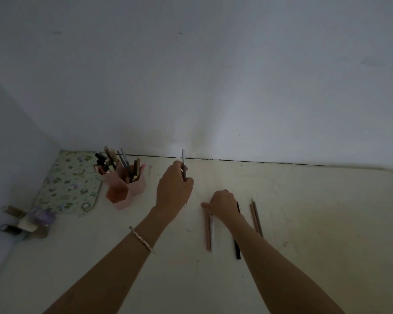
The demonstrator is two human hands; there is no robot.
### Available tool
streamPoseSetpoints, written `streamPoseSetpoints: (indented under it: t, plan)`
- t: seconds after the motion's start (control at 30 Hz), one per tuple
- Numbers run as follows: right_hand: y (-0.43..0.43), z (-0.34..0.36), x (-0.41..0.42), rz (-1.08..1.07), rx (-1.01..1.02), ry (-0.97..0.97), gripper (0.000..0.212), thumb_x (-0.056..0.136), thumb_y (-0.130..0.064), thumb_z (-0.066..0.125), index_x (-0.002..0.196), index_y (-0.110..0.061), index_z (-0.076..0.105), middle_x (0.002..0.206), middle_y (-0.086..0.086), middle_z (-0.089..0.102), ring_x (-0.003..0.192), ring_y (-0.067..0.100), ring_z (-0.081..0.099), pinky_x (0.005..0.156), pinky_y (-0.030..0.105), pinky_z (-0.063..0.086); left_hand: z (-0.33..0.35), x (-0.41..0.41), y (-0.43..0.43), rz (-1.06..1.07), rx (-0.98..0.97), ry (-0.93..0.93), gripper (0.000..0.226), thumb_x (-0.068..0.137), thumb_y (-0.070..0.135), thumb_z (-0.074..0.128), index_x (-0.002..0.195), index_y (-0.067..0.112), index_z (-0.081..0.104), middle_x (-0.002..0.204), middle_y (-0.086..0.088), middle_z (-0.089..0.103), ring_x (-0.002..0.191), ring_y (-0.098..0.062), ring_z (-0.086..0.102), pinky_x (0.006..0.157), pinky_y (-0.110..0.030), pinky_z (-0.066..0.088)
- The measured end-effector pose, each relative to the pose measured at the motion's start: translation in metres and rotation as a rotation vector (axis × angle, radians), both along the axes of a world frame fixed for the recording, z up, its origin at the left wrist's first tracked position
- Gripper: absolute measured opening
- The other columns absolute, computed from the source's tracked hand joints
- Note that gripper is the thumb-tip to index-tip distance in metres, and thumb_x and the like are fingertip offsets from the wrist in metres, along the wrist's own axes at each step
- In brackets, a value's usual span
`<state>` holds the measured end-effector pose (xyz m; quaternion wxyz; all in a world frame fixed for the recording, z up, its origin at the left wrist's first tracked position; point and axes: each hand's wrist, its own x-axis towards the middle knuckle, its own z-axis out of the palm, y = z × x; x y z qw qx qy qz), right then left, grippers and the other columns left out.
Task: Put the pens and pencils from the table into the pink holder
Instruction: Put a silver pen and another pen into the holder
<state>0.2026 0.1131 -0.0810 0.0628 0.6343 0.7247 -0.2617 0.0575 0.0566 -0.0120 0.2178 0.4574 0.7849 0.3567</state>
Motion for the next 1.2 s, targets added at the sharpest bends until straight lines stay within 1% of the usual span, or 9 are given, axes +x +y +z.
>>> streamPoseSetpoints:
  t: [0.13, 0.23, 0.33, 0.47, 0.63, 0.73, 0.8, 1.03, 1.2]
  plan:
    - [0.001, 0.003, -0.013, -0.072, -0.008, 0.131, 0.029, 0.076, -0.031, 0.064, 0.054, -0.013, 0.057, 0.064, 0.008, 0.052, 0.069, 0.022, 0.050, 0.067, 0.027, 0.041, 0.008, -0.009, -0.007, 0.015, 0.220, -0.071, 0.015, 0.099, 0.020, 0.048, 0.084, 0.018, 0.051, 0.070, -0.001, 0.057, 0.060, -0.015, 0.058, 0.056, -0.032, 0.049]
    - [0.015, 0.027, -0.033, -0.196, 0.023, 0.483, 0.026, 0.080, -0.022, 0.066, 0.057, -0.013, 0.058, 0.051, 0.001, 0.046, 0.050, 0.015, 0.043, 0.055, 0.022, 0.033, 0.023, -0.041, -0.015, 0.101, 0.398, -0.091, 0.009, 0.098, 0.019, 0.051, 0.105, 0.016, 0.057, 0.077, 0.006, 0.059, 0.068, -0.009, 0.064, 0.062, -0.031, 0.059]
    - [0.026, 0.059, -0.055, -0.223, 0.117, 0.725, 0.014, 0.086, -0.022, 0.066, 0.076, -0.012, 0.067, 0.055, -0.009, 0.053, 0.044, 0.002, 0.043, 0.046, 0.016, 0.034, 0.039, -0.089, -0.023, 0.273, 0.555, -0.072, 0.058, 0.094, 0.014, 0.057, 0.146, 0.020, 0.032, 0.083, 0.012, 0.058, 0.065, -0.001, 0.065, 0.055, -0.012, 0.053]
    - [0.027, 0.096, -0.083, -0.230, 0.183, 0.954, 0.009, 0.090, -0.019, 0.061, 0.083, -0.015, 0.062, 0.068, 0.000, 0.063, 0.043, -0.002, 0.046, 0.043, 0.009, 0.034, 0.052, -0.136, -0.034, 0.357, 0.601, -0.010, 0.084, 0.093, 0.015, 0.059, 0.153, 0.037, 0.004, 0.091, 0.002, 0.065, 0.058, -0.006, 0.067, 0.052, -0.017, 0.054]
    - [0.015, 0.128, -0.109, -0.274, 0.300, 1.112, 0.004, 0.089, -0.016, 0.060, 0.087, -0.017, 0.063, 0.082, 0.003, 0.070, 0.068, 0.006, 0.060, 0.058, 0.009, 0.045, 0.046, -0.141, -0.039, 0.224, 0.417, 0.233, 0.051, 0.097, 0.022, 0.056, 0.141, 0.031, 0.033, 0.087, 0.002, 0.066, 0.068, -0.010, 0.067, 0.060, -0.023, 0.055]
    - [0.006, 0.141, -0.120, -0.254, 0.380, 1.191, 0.007, 0.090, -0.010, 0.059, 0.094, -0.015, 0.062, 0.084, 0.002, 0.068, 0.070, 0.009, 0.058, 0.059, 0.010, 0.045, 0.027, -0.138, -0.042, 0.123, 0.269, 0.774, 0.026, 0.098, 0.026, 0.048, 0.111, 0.014, 0.067, 0.112, -0.007, 0.069, 0.110, -0.028, 0.063, 0.088, -0.040, 0.051]
    - [0.003, 0.148, -0.128, -0.253, 0.400, 1.250, 0.009, 0.090, -0.010, 0.060, 0.097, -0.014, 0.063, 0.084, 0.001, 0.068, 0.071, 0.010, 0.060, 0.062, 0.012, 0.047, 0.018, -0.140, -0.044, 0.189, 0.210, 0.913, 0.026, 0.099, 0.026, 0.049, 0.105, 0.014, 0.072, 0.129, -0.010, 0.063, 0.126, -0.031, 0.054, 0.100, -0.045, 0.042]
    - [-0.020, 0.130, -0.159, -0.113, 0.433, 1.241, 0.007, 0.091, -0.014, 0.062, 0.096, -0.018, 0.064, 0.082, -0.010, 0.068, 0.075, 0.004, 0.064, 0.069, 0.014, 0.051, 0.039, -0.149, -0.048, 0.342, 0.355, 0.687, 0.037, 0.101, 0.025, 0.034, 0.110, 0.009, 0.066, 0.121, -0.010, 0.063, 0.120, -0.031, 0.053, 0.100, -0.041, 0.040]
    - [-0.037, 0.090, -0.158, 0.227, 0.434, 0.854, 0.015, 0.088, -0.011, 0.064, 0.102, -0.012, 0.069, 0.105, -0.001, 0.067, 0.097, 0.015, 0.059, 0.089, 0.030, 0.050, 0.051, -0.131, -0.050, 0.305, 0.398, 0.519, 0.038, 0.099, 0.023, 0.033, 0.109, 0.006, 0.066, 0.118, -0.011, 0.063, 0.116, -0.030, 0.054, 0.099, -0.042, 0.041]
